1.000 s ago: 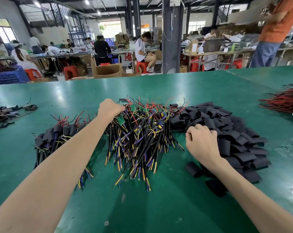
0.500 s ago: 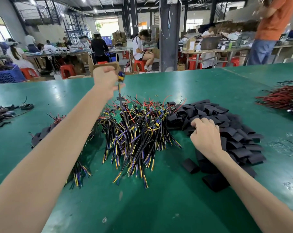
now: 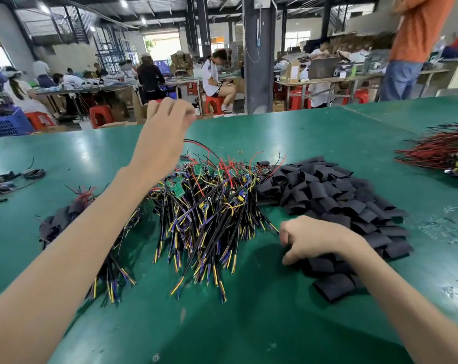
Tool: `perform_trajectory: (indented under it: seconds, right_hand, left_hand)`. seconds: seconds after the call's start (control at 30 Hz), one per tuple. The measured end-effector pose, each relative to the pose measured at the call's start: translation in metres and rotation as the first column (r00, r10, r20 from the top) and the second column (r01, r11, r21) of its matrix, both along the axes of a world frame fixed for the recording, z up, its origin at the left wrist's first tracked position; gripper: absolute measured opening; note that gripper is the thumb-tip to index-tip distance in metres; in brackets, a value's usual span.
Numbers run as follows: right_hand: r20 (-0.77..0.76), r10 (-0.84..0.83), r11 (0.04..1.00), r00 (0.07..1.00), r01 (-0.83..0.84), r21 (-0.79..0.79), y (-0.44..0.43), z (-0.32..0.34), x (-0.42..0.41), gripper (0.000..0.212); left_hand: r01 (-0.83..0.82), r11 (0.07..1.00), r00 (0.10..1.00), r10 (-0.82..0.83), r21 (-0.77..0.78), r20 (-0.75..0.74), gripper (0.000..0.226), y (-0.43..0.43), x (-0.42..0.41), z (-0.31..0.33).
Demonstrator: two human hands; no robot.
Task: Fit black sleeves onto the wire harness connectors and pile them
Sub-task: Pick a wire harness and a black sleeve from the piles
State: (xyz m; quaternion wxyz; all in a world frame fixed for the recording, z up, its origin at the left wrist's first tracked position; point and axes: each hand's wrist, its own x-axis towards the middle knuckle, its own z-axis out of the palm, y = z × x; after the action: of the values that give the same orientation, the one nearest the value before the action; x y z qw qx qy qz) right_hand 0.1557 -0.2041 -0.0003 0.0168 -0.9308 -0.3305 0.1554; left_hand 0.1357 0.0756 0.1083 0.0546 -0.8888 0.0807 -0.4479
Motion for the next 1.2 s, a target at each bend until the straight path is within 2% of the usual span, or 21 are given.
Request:
perform_trajectory:
  seconds: [0.07,0.13,0.2,0.3,0.37,0.43,0.5,0.63,0.7,0.77,0.87,0.97,1.1,1.2]
  right_hand:
    - [0.029,0.006,0.998,1.000,-0.007,0.060,0.000,-0.001,0.000,0.035]
    - [0.058,0.021,0.991,0.998,-0.028,0.131,0.001,-0.005,0.002,0.030]
    - [0.072,-0.020,0.963,0.997,0.000,0.268,0.003,-0.009,0.003,0.025]
    - [-0.025,-0.070,0.835,0.997,0.072,0.545,0.008,-0.009,0.000,0.020]
    - [0.003,-0.087,0.770,0.996,0.065,0.634,0.013,-0.010,-0.002,0.021]
    - [0.065,-0.104,0.778,0.993,0.040,0.627,0.016,-0.015,-0.001,0.023]
    - [0.063,-0.102,0.797,0.993,0.044,0.603,0.018,-0.019,-0.001,0.025]
    - [0.028,-0.060,0.810,0.998,0.033,0.585,0.020,-0.024,-0.001,0.027]
    - [-0.048,-0.030,0.791,0.998,0.053,0.609,0.023,-0.025,-0.005,0.023]
    - [-0.082,-0.019,0.772,0.996,0.067,0.632,0.024,-0.025,-0.006,0.020]
    - [0.002,-0.028,0.764,1.000,0.020,0.645,0.023,-0.026,-0.004,0.018]
    - [0.010,-0.020,0.750,1.000,0.008,0.661,0.022,-0.026,-0.003,0.027]
    - [-0.019,-0.030,0.713,0.999,0.035,0.700,0.024,-0.028,-0.002,0.039]
    - [-0.071,-0.023,0.645,0.997,0.069,0.761,0.026,-0.028,-0.002,0.059]
  left_hand:
    - [0.040,0.998,0.998,-0.037,0.052,-0.057,0.051,-0.004,-0.003,-0.003]
    - [0.104,0.994,0.972,-0.108,-0.031,-0.208,0.046,-0.008,-0.007,-0.016]
    - [0.098,0.981,0.903,-0.160,-0.170,-0.399,0.040,-0.008,-0.015,-0.037]
    - [0.036,0.957,0.840,-0.185,-0.288,-0.511,0.024,-0.007,-0.028,-0.065]
    - [0.033,0.954,0.857,-0.181,-0.299,-0.483,0.016,-0.009,-0.035,-0.075]
    - [0.049,0.949,0.911,-0.171,-0.312,-0.376,0.016,-0.017,-0.041,-0.082]
    - [0.022,0.939,0.958,-0.118,-0.344,-0.261,0.017,-0.028,-0.050,-0.086]
    - [-0.008,0.951,0.991,-0.034,-0.310,-0.131,0.021,-0.045,-0.066,-0.095]
    - [-0.003,0.944,0.987,-0.050,-0.331,-0.150,0.021,-0.048,-0.069,-0.100]
    - [0.005,0.905,0.978,-0.094,-0.426,-0.188,0.018,-0.049,-0.071,-0.106]
    - [0.038,0.806,0.972,-0.168,-0.590,-0.167,0.015,-0.048,-0.072,-0.111]
    - [0.077,0.725,0.967,-0.222,-0.685,-0.127,0.016,-0.048,-0.074,-0.114]
    - [0.100,0.692,0.956,-0.267,-0.715,-0.124,0.018,-0.053,-0.074,-0.119]
    - [0.124,0.662,0.943,-0.310,-0.739,-0.119,0.018,-0.056,-0.074,-0.119]
